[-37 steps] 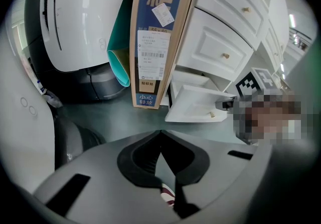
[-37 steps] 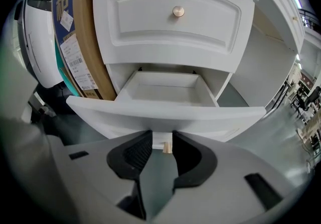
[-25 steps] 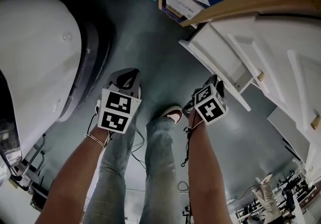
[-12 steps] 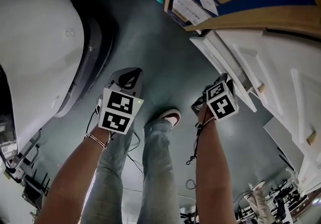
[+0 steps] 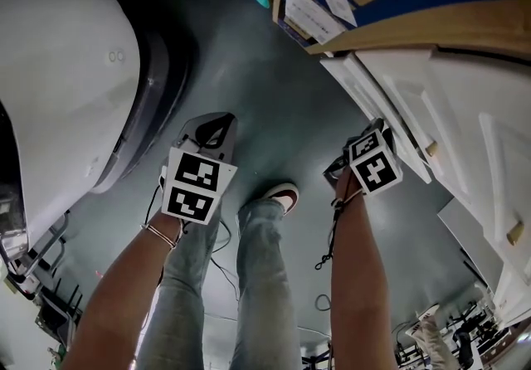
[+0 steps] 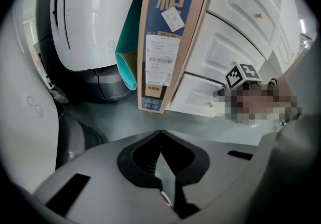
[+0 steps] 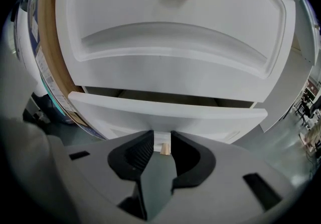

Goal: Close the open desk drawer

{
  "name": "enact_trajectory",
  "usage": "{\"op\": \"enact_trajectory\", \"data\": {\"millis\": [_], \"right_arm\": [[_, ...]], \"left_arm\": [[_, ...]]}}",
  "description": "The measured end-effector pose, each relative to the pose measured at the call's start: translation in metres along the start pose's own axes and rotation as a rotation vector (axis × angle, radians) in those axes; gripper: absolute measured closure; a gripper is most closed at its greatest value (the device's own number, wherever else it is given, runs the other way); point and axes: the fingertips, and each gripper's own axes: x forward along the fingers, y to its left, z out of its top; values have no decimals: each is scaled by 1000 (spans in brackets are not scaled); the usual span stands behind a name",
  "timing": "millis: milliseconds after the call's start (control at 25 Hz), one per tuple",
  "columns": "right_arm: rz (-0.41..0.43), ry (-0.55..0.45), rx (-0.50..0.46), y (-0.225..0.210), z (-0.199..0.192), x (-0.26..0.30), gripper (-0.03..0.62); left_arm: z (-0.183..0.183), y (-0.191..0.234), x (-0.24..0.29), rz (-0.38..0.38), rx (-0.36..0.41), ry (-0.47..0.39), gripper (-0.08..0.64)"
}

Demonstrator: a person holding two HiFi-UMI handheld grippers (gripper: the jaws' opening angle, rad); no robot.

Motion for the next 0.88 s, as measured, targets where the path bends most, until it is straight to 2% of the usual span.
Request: {"op": "enact_trajectory", "data": {"millis": [440,880], "right_arm": [[33,18,1,-4,17,16,477],[19,75,34,-16,13,27,460]], "left_arm": [[4,-14,0,11,-12,-6,548],[12,-7,-1,30,-5,-14,548]]}}
